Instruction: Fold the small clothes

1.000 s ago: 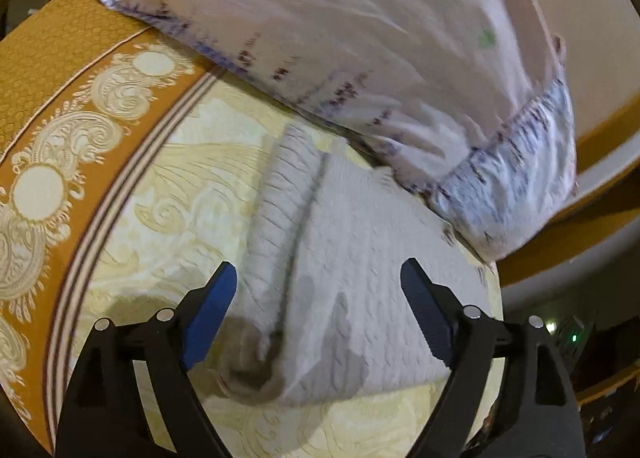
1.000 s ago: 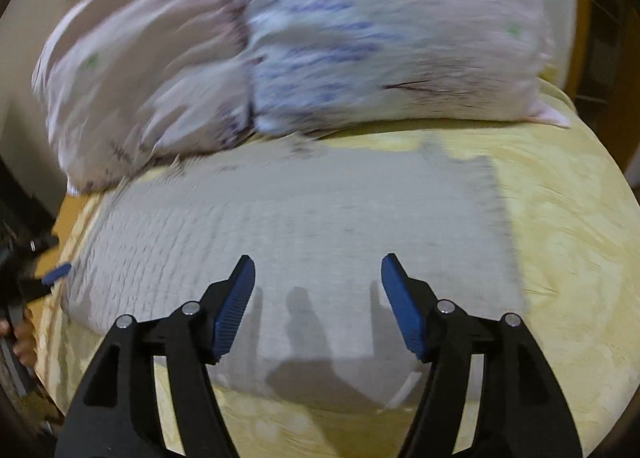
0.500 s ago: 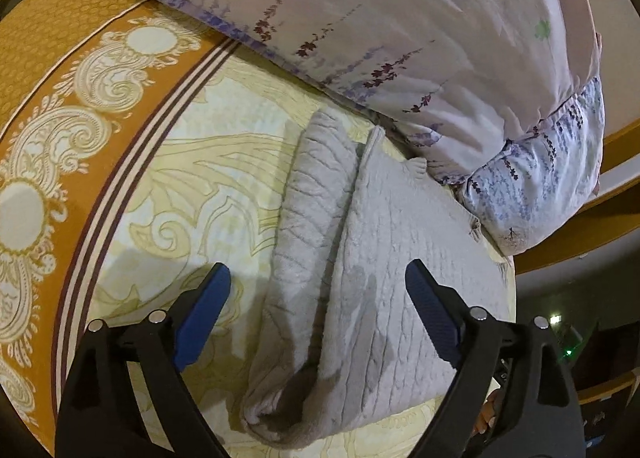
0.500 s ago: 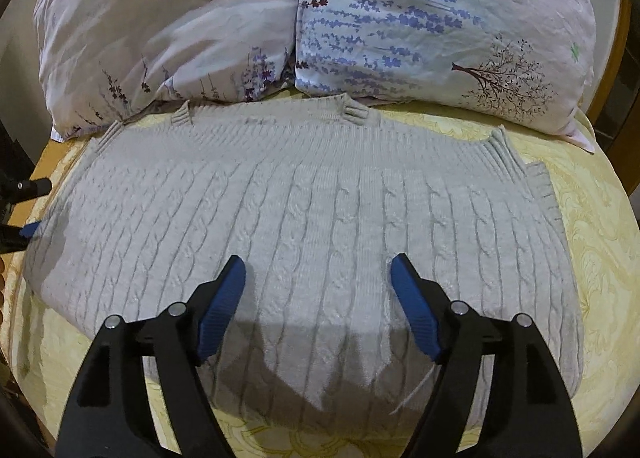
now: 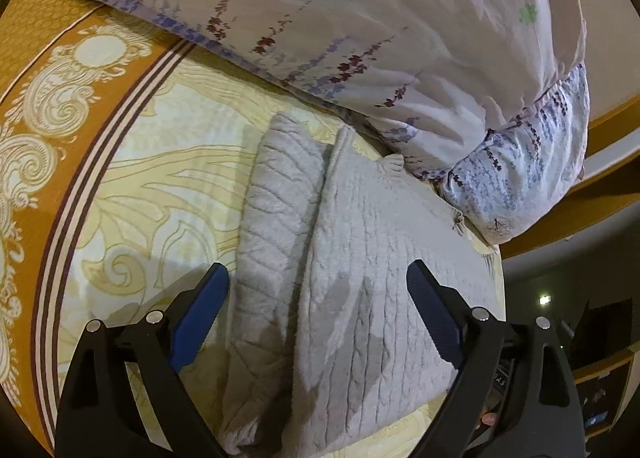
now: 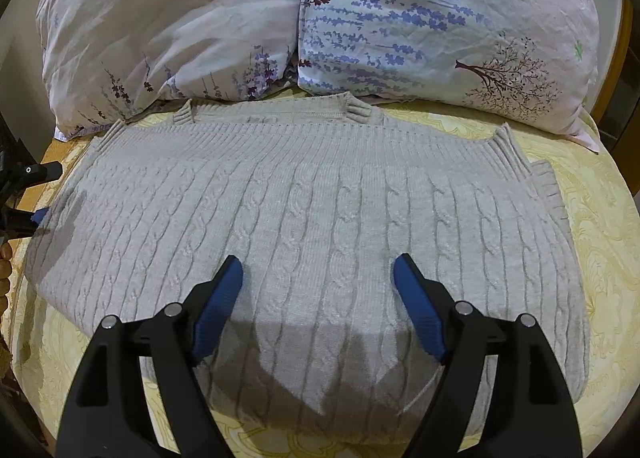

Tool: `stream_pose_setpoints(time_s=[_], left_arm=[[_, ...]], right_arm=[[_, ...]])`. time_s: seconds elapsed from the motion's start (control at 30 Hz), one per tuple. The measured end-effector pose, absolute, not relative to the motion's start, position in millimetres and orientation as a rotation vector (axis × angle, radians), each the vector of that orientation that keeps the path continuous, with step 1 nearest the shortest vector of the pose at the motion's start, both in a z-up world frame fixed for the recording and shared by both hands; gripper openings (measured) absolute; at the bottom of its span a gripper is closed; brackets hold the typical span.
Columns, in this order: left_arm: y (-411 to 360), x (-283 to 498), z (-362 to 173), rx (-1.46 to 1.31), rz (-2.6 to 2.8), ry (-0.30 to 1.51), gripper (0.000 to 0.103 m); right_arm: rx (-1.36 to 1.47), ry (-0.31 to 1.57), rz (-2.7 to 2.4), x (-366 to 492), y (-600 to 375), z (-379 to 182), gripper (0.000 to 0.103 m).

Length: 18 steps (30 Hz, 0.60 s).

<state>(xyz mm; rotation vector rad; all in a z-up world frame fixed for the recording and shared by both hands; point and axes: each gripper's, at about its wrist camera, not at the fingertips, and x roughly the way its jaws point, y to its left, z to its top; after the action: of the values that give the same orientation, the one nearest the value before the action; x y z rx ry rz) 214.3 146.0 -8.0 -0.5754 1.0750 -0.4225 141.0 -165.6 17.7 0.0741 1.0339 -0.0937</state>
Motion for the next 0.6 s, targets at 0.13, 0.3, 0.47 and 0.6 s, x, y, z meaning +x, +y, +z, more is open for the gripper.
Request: stream_pose_setpoints(time_s=[0.13, 0.3, 0.47, 0.6], left_arm=[[142.3, 219.0, -8.1, -0.557, -0.437, 1.087, 0.087], [137.4, 223.9, -6.0, -0.495, -0.422, 1.110, 0.078], [133.1, 222.2, -8.5, -0.512, -0.434, 1.121, 0.064], [125.8, 219.7, -9.9, -0.524, -0.435, 1.121, 0.061]], right_arm=[[0.072, 1.034, -0.092, 141.7, -165.0, 17.2, 0.079], [0.073, 1.033, -0.093, 141.5, -165.0, 17.4, 0.079], [0.073, 1.033, -0.092, 142.4, -165.1, 17.6, 0.080], [0.073, 1.033, -0.092, 142.1, -164.9, 17.7, 0.080]])
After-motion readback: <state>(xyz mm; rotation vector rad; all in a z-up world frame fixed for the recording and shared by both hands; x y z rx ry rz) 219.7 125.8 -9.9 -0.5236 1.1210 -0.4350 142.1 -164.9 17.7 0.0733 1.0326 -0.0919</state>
